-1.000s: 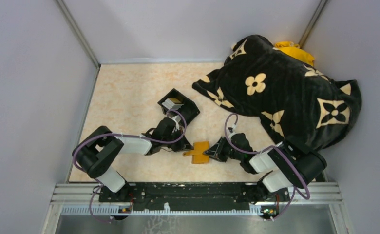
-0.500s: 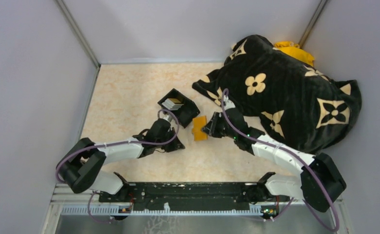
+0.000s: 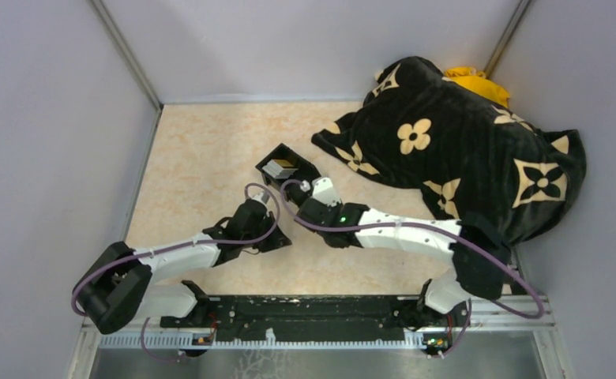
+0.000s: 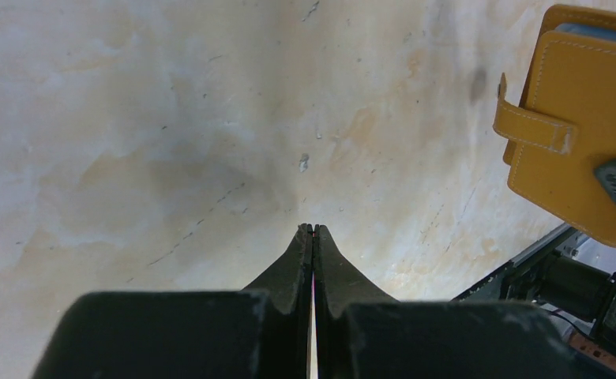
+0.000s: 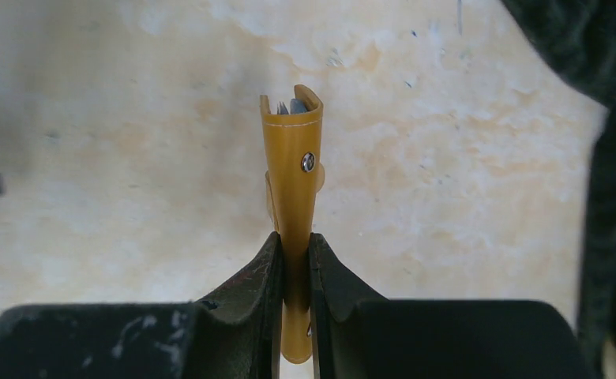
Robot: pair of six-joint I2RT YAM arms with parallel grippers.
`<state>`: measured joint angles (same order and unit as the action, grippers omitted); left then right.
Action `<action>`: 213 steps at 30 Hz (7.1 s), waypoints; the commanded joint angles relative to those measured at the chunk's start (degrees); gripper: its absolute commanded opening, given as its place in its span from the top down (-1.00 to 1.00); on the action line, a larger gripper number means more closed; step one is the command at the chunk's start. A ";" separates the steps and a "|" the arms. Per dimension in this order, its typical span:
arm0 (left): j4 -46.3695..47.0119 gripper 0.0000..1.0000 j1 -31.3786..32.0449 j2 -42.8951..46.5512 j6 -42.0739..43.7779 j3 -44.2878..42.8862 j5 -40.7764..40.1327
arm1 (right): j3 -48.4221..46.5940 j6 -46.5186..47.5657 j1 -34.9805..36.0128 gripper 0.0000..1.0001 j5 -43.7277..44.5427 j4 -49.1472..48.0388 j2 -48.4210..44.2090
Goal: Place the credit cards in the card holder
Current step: Turn over the card holder at the center of the board, then close the card holder at the center of the board.
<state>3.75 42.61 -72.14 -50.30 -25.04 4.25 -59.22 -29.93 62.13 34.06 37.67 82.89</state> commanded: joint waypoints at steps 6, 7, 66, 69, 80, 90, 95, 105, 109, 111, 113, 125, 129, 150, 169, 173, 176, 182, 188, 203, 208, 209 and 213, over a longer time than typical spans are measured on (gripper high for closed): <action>0.01 0.97 -0.33 2.91 -1.37 3.83 -1.60 | -7.55 -8.69 8.66 1.00 17.99 16.01 15.55; 0.15 0.98 -0.33 3.08 -1.55 4.18 -1.76 | -8.26 -8.93 9.48 1.00 17.64 15.96 16.69; -0.32 1.00 9.45 -11.86 1.01 -15.23 -3.24 | 15.01 3.35 -7.25 0.19 -14.75 -16.86 -15.07; -1.05 1.00 9.72 -13.25 1.55 -16.35 -3.36 | 15.65 3.78 -8.55 0.20 -16.18 -17.89 -14.49; -2.63 1.00 9.85 -16.46 1.60 -17.56 -3.99 | 16.65 4.54 -11.52 0.27 -20.43 -20.41 -12.29; -2.10 1.00 10.21 -18.66 0.85 -17.48 -3.30 | 18.47 4.27 -12.26 0.40 -22.50 -22.35 -10.65; -2.19 1.00 10.49 -19.24 0.75 -17.54 -3.33 | 19.05 4.18 -12.68 0.45 -23.23 -23.36 -10.09; -2.02 1.00 10.65 -19.88 0.46 -17.62 -3.28 | 19.36 4.27 -13.29 0.51 -24.27 -24.88 -8.66; -1.99 1.00 10.71 -19.95 0.47 -17.70 -3.37 | 19.41 4.27 -13.52 0.55 -24.44 -25.22 -8.37; -2.02 1.00 10.73 -20.01 0.47 -17.76 -3.37 | 19.49 4.36 -13.58 0.58 -24.45 -25.11 -8.28; -2.00 1.00 10.73 -20.12 0.47 -17.76 -3.37 | 19.54 4.41 -13.56 0.65 -24.39 -25.10 -8.24; -1.82 1.00 10.81 -20.49 0.16 -17.96 -3.03 | 19.93 4.71 -13.63 1.00 -25.63 -25.46 -7.74; -1.85 1.00 10.86 -20.76 0.05 -18.25 -2.98 | 20.09 4.84 -13.61 1.00 -26.83 -25.97 -7.50; -2.12 1.00 10.97 -22.08 -0.13 -19.52 -3.19 | 19.76 3.94 -9.22 1.00 -27.65 -26.71 -4.15; -2.28 1.00 10.92 -22.52 -0.06 -20.27 -3.02 | 19.67 3.65 -7.78 1.00 -27.09 -26.32 -3.40; -2.41 1.00 11.04 -22.35 -0.06 -20.27 -3.02 | 19.91 3.51 -7.61 1.00 -26.75 -26.31 -3.18; -2.47 1.00 11.03 -22.25 -0.05 -20.24 -3.03 | 20.15 3.33 -7.63 1.00 -26.68 -26.26 -2.97; -2.43 1.00 11.10 -22.17 -0.15 -20.10 -3.15 | 20.84 2.59 -7.64 1.00 -26.66 -26.40 -2.67; -2.35 1.00 11.19 -22.33 -0.23 -20.09 -3.17 | 22.00 1.62 -7.61 1.00 -26.59 -26.60 -2.72; -2.73 1.00 11.50 -22.87 -0.22 -20.49 -3.28 | 26.96 -2.48 -7.52 1.00 -24.15 -27.18 -6.20; -3.45 1.00 11.72 -22.95 -0.22 -21.03 -3.72 | 29.28 -5.30 -7.18 1.00 -21.83 -27.80 -8.24; -3.52 1.00 11.77 -23.04 -0.23 -21.16 -3.71 | 29.64 -5.75 -7.19 1.00 -21.17 -27.59 -8.90; -3.73 1.00 12.13 -23.54 -0.29 -21.82 -3.97 | 30.89 -7.99 -7.17 1.00 -19.95 -27.28 -10.51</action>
<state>2.48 54.28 -94.19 -50.96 -45.39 1.32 -30.68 -35.46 54.59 10.68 5.23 73.49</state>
